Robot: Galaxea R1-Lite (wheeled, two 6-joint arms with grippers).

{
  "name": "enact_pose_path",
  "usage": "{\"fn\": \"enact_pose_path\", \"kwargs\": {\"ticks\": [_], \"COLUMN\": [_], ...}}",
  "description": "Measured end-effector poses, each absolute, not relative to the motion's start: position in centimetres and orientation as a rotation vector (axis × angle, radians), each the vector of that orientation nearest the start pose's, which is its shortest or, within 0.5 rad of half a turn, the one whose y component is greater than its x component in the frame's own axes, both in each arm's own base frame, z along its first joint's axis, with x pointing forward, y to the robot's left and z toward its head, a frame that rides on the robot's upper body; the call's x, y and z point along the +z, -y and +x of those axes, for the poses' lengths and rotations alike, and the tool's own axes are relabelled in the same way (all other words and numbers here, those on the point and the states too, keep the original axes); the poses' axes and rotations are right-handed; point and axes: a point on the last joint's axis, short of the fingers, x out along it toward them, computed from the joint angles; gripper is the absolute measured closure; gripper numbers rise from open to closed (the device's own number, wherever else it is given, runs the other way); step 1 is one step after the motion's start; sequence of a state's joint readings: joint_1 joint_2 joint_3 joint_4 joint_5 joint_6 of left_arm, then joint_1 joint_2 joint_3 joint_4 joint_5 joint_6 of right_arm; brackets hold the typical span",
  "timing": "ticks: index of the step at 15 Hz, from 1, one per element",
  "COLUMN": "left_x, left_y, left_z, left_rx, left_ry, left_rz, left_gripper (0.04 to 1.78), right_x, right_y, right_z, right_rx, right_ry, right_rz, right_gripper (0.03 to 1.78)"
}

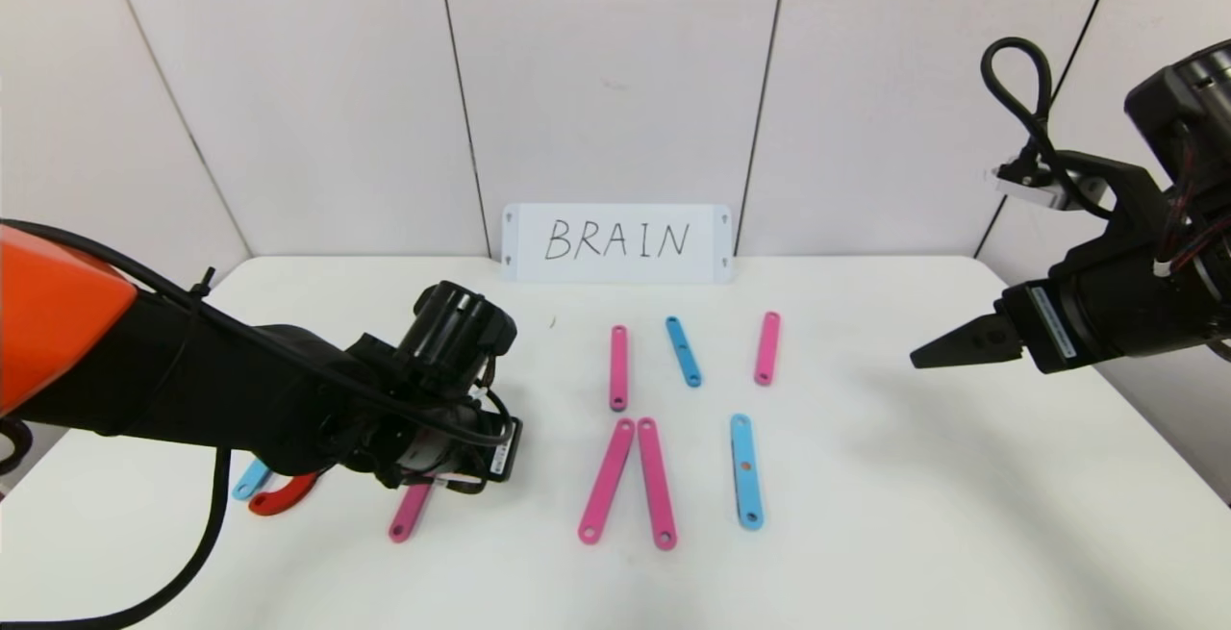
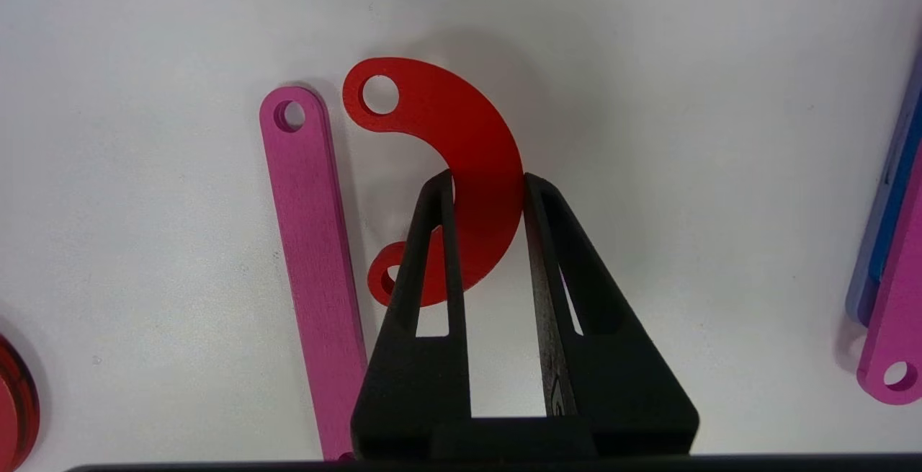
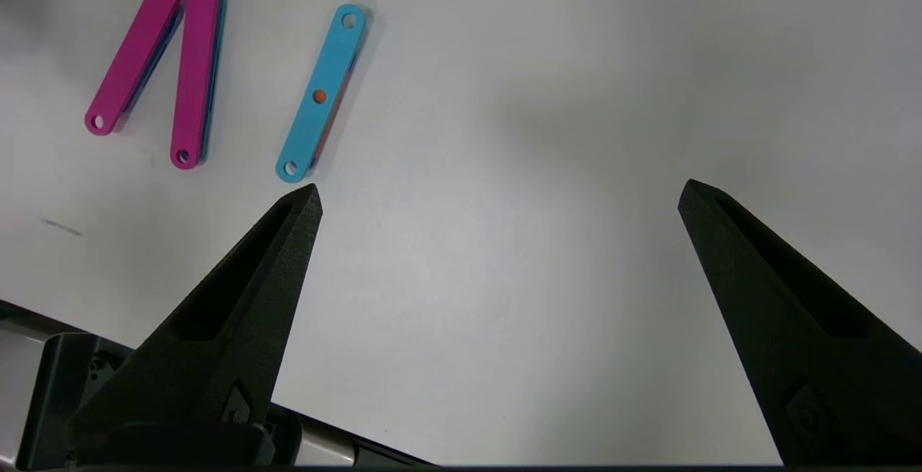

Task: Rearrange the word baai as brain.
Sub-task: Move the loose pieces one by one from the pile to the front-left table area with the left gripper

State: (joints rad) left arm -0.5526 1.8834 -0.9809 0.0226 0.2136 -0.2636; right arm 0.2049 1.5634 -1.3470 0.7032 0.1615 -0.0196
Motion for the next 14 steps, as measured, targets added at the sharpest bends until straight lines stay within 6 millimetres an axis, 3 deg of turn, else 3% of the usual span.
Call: {"fn": "enact_pose_path", "kwargs": {"ticks": [14], "left_x": [11.01], "left_y": [16.81], "left_z": [28.04], "left_rx": [-0.189], "left_ry": [-0.928], "left_rz": [0.106], "left_gripper": [1.52], "right_x": [25.46], "right_y": [-5.39], "right_z": [24.09], "right_rx": [0.349], "right_ry": [-0.922], "right_rz": [-0.038], "right_gripper": [0.07]}}
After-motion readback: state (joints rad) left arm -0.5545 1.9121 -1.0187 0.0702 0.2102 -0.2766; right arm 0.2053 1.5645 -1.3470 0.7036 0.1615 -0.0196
